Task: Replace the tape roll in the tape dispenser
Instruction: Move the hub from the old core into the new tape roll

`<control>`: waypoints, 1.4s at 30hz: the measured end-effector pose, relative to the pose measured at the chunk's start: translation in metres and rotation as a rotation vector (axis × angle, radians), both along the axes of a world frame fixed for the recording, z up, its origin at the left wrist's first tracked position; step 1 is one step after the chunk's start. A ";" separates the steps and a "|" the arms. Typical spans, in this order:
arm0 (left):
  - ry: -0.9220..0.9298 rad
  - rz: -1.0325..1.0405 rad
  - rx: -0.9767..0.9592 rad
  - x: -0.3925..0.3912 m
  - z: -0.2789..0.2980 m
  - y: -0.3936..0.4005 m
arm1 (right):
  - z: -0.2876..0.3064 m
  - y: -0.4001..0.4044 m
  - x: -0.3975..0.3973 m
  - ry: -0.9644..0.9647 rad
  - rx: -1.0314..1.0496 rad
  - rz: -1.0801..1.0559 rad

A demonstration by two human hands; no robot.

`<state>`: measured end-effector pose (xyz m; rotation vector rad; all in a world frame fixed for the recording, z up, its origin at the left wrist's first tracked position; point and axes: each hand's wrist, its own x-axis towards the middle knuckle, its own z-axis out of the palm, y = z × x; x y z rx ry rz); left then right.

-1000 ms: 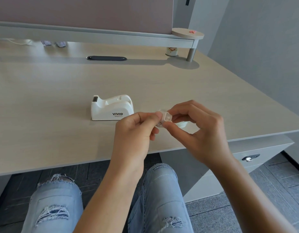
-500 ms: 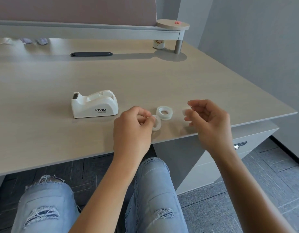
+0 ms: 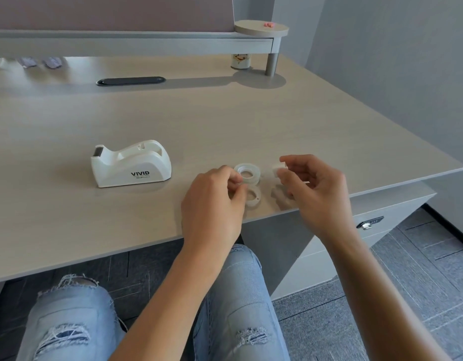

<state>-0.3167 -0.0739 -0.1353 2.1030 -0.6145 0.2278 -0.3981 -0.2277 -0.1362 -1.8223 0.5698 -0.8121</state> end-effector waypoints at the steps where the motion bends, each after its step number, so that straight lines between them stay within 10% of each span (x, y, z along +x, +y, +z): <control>1: -0.010 0.000 -0.001 0.000 0.000 0.000 | 0.000 0.000 0.000 0.003 0.002 0.001; 24: -0.169 -0.139 0.398 0.051 0.011 -0.006 | 0.002 0.000 0.001 0.020 0.008 -0.002; 30: -0.039 -0.100 -0.074 0.040 0.012 0.003 | 0.003 0.005 0.000 -0.019 0.062 -0.006; 37: 0.844 -0.303 -1.004 0.007 0.038 0.024 | 0.018 0.029 -0.003 -0.136 0.041 0.054; 42: 0.877 -0.258 -1.034 0.006 0.040 0.034 | 0.029 0.048 0.001 -0.227 0.021 0.142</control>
